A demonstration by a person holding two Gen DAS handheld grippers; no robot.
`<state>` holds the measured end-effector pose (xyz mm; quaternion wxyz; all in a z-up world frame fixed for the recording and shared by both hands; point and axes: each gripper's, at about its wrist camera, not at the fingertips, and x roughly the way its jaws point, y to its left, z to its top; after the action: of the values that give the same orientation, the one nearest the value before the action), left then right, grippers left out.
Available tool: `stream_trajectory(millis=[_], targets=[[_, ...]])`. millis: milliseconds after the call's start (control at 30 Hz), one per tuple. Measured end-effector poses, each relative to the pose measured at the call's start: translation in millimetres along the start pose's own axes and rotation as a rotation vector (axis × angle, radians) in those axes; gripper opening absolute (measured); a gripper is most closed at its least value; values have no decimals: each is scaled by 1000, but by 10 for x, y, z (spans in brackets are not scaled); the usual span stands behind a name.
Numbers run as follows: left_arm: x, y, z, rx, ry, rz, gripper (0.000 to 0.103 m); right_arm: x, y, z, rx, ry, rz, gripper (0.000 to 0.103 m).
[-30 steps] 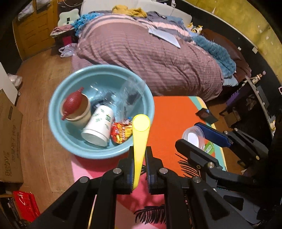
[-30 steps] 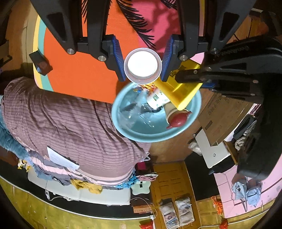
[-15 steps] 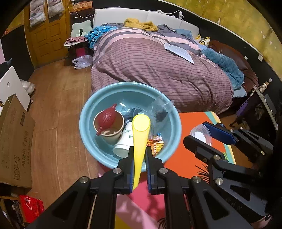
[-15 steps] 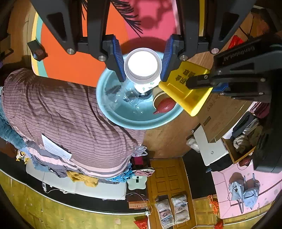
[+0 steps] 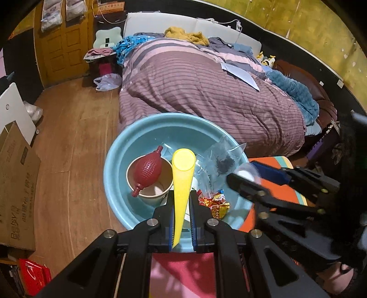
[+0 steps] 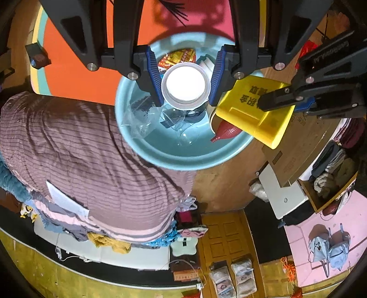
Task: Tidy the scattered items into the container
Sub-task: 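Open right tool to drop white lid into basin while left tool holds sign, then open the left tool to drop the yellow sign into the basin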
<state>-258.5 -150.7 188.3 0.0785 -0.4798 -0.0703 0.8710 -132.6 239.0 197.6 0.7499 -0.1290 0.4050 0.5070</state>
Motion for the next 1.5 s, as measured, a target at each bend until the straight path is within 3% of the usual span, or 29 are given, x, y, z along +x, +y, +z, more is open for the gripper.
stream_trajectory(millis=[200, 467, 533, 667, 833, 933, 1233, 1500], targets=[[24, 13, 46, 10, 3, -16, 11, 357, 44, -39, -1, 59, 1, 44], [33, 80, 99, -2, 0, -20, 11, 443, 34, 0, 36, 60, 0, 44], [37, 90, 107, -2, 0, -21, 11, 436, 24, 1, 44, 58, -3, 51], [31, 113, 122, -7, -5, -19, 11, 433, 11, 6, 53, 56, -1, 54], [58, 104, 154, -5, -8, -27, 11, 316, -17, -1, 71, 24, -24, 55], [101, 60, 236, 5, -19, -33, 11, 190, -70, -35, 83, 17, -46, 64], [380, -175, 419, 63, -18, -25, 11, -42, -236, -248, 115, 33, -73, 64], [688, -250, 465, 56, 9, -17, 12, -172, -368, -400, 155, 36, -92, 64]])
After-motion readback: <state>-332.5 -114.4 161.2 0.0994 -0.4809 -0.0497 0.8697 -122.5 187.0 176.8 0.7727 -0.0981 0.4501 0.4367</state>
